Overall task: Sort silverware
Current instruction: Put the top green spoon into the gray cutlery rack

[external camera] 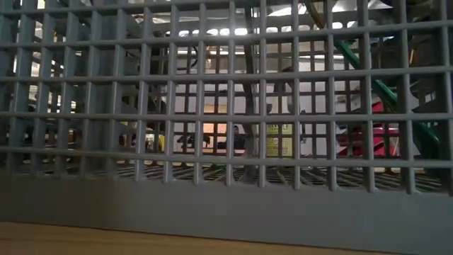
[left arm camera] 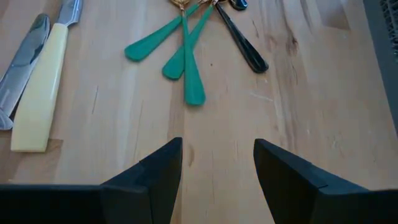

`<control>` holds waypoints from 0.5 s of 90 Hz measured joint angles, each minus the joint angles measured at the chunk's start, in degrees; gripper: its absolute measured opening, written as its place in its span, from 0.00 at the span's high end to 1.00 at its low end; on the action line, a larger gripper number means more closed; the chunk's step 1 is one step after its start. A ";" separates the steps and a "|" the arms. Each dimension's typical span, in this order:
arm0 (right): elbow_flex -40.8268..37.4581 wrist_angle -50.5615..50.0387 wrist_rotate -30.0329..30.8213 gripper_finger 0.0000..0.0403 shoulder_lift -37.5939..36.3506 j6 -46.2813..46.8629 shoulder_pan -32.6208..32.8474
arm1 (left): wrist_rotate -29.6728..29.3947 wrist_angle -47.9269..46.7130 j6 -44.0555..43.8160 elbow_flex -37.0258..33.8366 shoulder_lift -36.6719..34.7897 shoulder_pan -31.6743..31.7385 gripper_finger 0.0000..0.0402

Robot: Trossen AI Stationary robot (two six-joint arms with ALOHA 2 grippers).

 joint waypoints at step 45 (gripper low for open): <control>-6.20 3.44 7.55 0.50 -13.73 -12.93 -2.98 | 0.00 0.00 0.00 0.00 0.00 -0.02 0.54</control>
